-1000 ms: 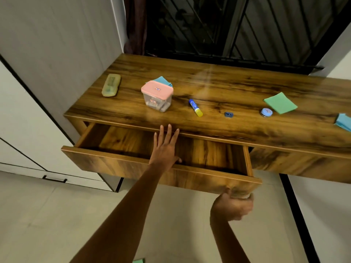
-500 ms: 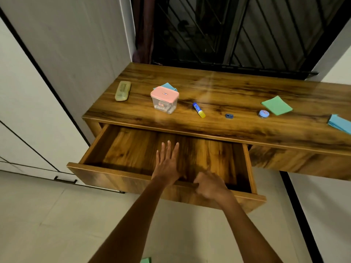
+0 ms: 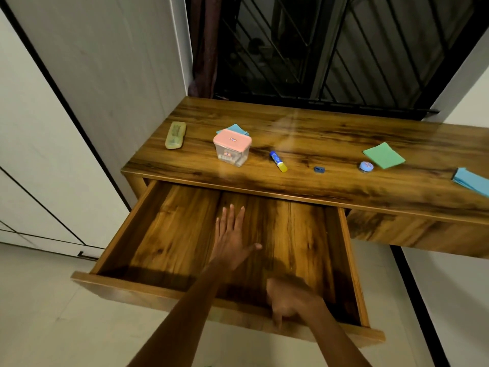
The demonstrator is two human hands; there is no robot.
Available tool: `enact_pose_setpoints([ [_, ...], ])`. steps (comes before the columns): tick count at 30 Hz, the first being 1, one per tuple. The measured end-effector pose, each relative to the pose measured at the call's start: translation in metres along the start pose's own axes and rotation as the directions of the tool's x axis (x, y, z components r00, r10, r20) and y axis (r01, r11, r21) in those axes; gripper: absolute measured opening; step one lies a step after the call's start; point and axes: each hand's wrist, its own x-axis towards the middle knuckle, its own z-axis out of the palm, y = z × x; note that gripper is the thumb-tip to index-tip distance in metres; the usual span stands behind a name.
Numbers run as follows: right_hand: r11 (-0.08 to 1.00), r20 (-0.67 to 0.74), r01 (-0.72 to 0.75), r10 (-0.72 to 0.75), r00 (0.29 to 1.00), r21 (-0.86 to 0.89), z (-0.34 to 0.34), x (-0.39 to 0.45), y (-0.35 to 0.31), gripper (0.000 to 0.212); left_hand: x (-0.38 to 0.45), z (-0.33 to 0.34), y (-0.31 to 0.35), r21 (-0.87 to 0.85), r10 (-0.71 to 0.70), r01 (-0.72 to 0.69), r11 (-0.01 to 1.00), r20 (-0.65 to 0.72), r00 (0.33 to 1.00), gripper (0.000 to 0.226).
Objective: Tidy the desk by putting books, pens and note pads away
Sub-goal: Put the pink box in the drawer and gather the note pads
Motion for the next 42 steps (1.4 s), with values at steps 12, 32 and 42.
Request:
enact_pose_setpoints([
  [12,0.960,-0.300,0.004,0.083,0.950,0.281,-0.063,0.052,-0.002,0.042,0.053,-0.050,-0.013,-0.180,-0.073,0.045,0.983,-0.156,0.985,0.093],
  [32,0.877,-0.735,0.341,0.021,0.678,0.339,-0.262,0.218,-0.027,0.100,0.201,-0.107,-0.042,-0.842,-0.395,0.124,0.525,-0.112,0.912,0.060],
  [42,0.905,-0.788,0.336,-0.003,0.616,0.259,-0.237,0.199,-0.047,0.075,0.169,-0.130,-0.055,-0.882,-0.534,0.094,0.461,-0.192,0.823,0.041],
])
